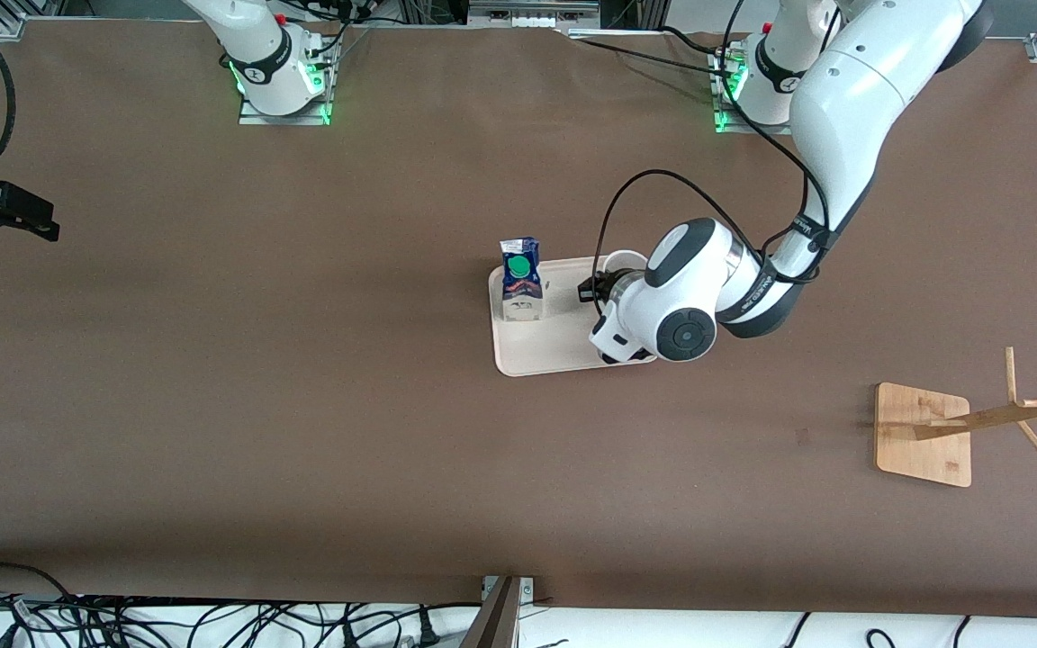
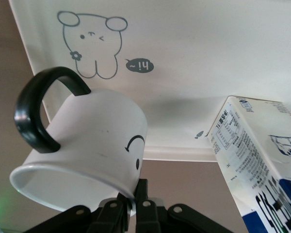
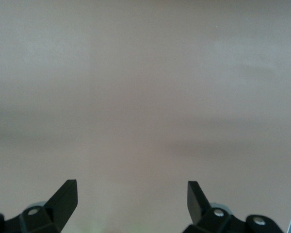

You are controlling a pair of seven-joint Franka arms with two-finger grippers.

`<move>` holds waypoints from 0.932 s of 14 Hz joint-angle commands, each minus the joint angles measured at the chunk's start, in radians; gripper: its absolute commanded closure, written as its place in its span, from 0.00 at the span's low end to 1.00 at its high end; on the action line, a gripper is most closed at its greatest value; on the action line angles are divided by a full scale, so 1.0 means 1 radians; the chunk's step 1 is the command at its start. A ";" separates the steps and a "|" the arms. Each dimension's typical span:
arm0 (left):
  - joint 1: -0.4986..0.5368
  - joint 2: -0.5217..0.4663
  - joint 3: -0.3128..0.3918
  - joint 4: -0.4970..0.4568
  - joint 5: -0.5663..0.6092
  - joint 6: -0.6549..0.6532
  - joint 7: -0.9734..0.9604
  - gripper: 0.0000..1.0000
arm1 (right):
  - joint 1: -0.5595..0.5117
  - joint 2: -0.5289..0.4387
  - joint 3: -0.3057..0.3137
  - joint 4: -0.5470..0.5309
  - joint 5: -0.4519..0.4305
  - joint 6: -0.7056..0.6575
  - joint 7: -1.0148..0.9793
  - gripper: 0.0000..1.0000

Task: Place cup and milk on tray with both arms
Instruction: 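Lower the mug onto the tray and open the left gripper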

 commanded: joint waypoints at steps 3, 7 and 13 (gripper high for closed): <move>-0.011 0.033 0.036 0.038 0.020 0.067 0.033 0.30 | -0.113 -0.050 0.134 -0.062 -0.018 0.027 -0.019 0.00; -0.006 0.015 0.033 0.041 0.127 0.066 0.023 0.00 | -0.102 -0.051 0.134 -0.063 -0.020 0.023 -0.020 0.00; 0.003 -0.049 0.018 0.123 0.133 -0.133 0.030 0.00 | -0.059 -0.051 0.110 -0.065 -0.025 0.017 -0.022 0.00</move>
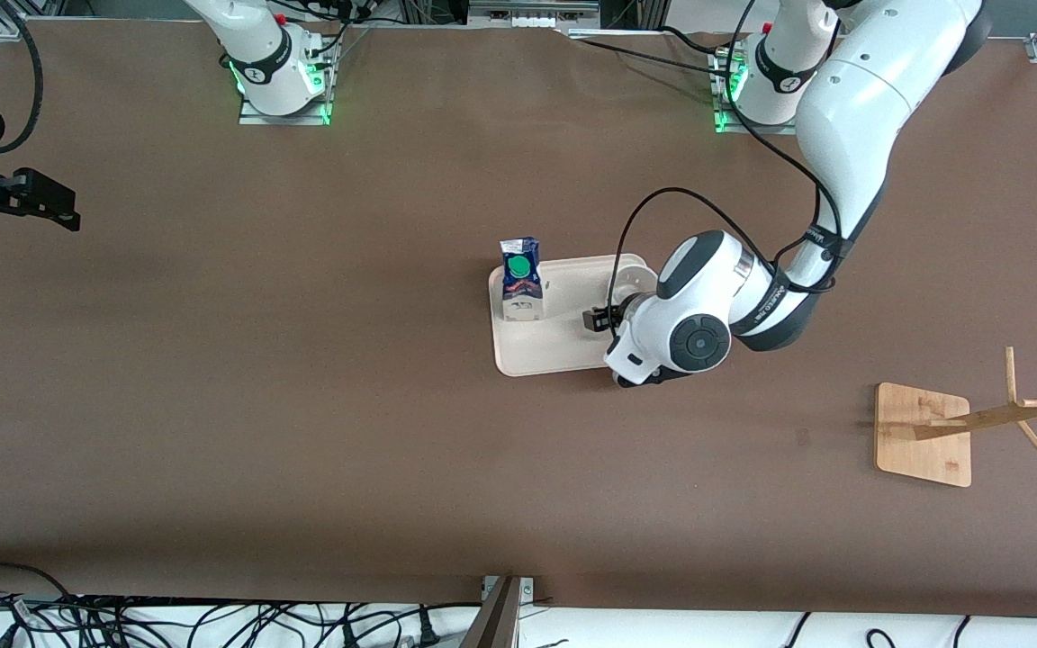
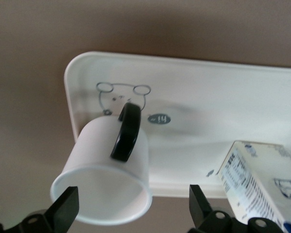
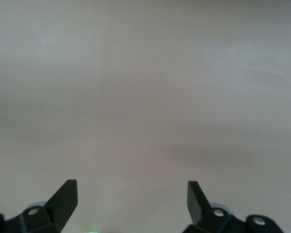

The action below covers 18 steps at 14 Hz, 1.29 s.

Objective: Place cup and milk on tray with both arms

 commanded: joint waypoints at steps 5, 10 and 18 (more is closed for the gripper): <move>0.071 -0.188 0.011 0.165 0.027 -0.179 0.341 0.00 | 0.011 0.002 -0.013 0.014 -0.027 -0.016 -0.061 0.00; 0.248 -0.338 0.024 0.169 0.143 -0.197 0.613 0.00 | -0.005 0.009 -0.016 0.022 -0.018 -0.041 -0.054 0.00; 0.201 -0.654 0.333 -0.146 -0.053 -0.094 0.767 0.00 | -0.025 0.014 -0.044 0.020 0.046 -0.047 -0.018 0.00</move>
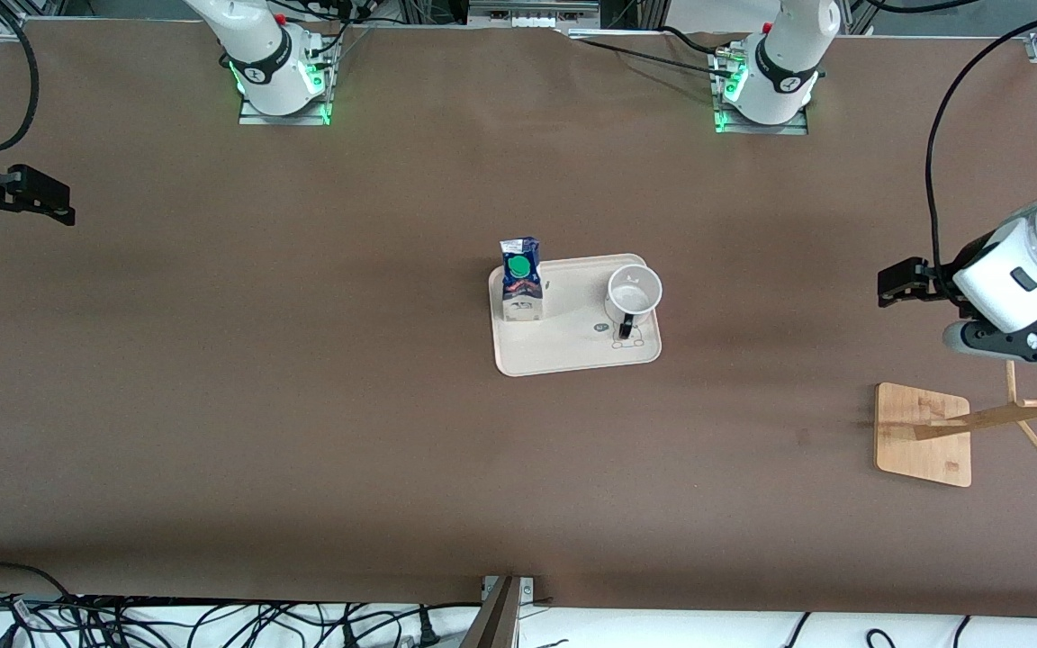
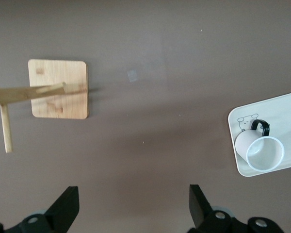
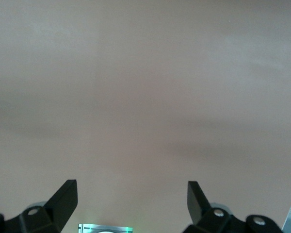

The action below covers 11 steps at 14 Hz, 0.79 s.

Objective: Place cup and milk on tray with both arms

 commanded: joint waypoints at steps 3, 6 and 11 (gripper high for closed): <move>-0.115 -0.353 0.233 -0.501 -0.160 0.304 0.023 0.00 | -0.036 0.013 -0.040 0.019 0.100 -0.019 0.009 0.00; -0.176 -0.349 0.283 -0.481 -0.114 0.241 0.025 0.00 | -0.030 0.013 -0.039 0.020 0.074 -0.019 -0.002 0.00; -0.173 -0.316 0.274 -0.450 -0.126 0.191 0.014 0.00 | -0.012 0.013 -0.028 0.020 0.016 -0.020 -0.020 0.00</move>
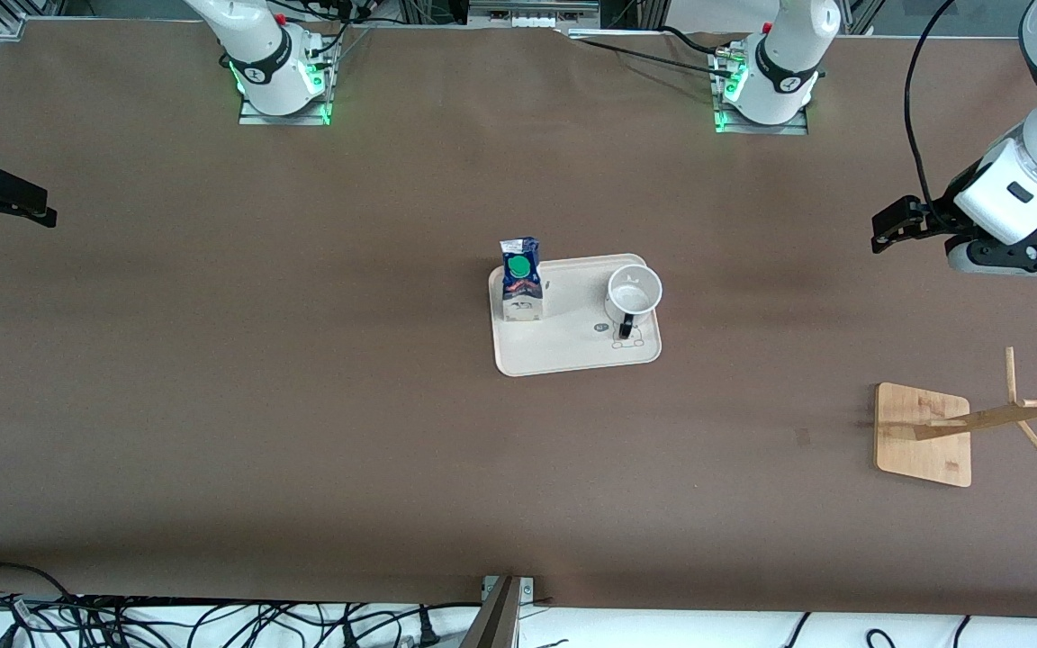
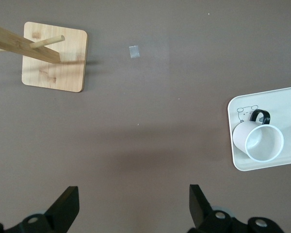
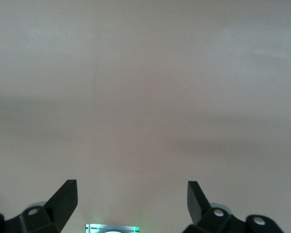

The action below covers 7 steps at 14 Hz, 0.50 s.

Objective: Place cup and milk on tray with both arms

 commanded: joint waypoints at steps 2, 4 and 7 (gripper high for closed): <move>-0.013 0.020 0.008 0.034 0.003 -0.018 0.002 0.00 | 0.004 0.005 0.000 0.019 -0.012 -0.017 -0.014 0.00; -0.016 0.038 0.004 0.063 0.004 -0.021 0.002 0.00 | 0.004 0.005 0.000 0.019 -0.009 -0.017 -0.014 0.00; -0.016 0.054 -0.004 0.092 0.007 -0.038 0.002 0.00 | 0.004 0.006 0.000 0.019 -0.003 -0.013 -0.002 0.00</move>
